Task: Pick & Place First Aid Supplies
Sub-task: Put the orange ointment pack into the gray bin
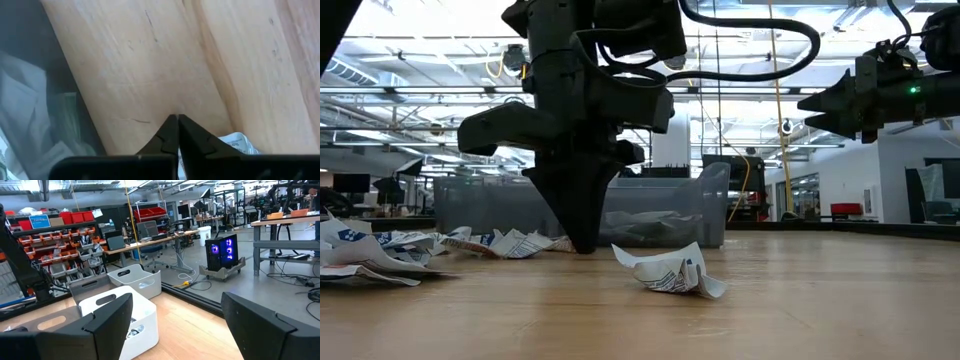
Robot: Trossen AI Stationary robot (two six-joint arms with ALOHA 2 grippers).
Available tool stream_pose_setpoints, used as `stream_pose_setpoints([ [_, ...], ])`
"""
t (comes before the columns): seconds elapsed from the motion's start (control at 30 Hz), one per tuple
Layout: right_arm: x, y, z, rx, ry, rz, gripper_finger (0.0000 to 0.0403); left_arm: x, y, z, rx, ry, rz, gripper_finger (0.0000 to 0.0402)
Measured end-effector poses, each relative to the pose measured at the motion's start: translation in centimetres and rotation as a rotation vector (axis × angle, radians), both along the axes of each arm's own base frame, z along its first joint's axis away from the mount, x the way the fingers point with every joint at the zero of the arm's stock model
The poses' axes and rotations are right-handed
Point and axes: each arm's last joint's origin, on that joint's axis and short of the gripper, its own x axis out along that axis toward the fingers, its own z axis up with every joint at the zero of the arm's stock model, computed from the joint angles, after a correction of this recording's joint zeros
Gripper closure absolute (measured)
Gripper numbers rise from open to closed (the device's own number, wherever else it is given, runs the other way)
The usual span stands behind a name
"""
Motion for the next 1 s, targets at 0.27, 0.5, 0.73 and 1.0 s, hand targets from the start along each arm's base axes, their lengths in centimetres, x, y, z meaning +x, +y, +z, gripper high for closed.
stream_pose_setpoints([
  [0.27, 0.0, 0.0, 0.0, 0.000, 0.000, 0.000, 0.0105, -0.4, -0.6, 1.9, 0.027, 0.031, -0.021, 0.0400],
  [0.5, 0.0, 0.0, 0.1, -0.006, -0.011, 0.000, 0.0105, -1.8, -2.0, 7.3, -0.005, 0.025, 0.012, 0.0400],
  [0.73, 0.0, 0.0, 0.1, -0.006, -0.011, 0.000, 0.0105, -3.8, -3.5, 12.0, -0.160, 0.003, 0.064, 0.0401],
  [1.0, 0.0, 0.0, 0.1, -0.006, -0.011, 0.000, 0.0105, -6.8, -4.7, 15.0, -0.219, 0.032, 0.093, 0.0401],
])
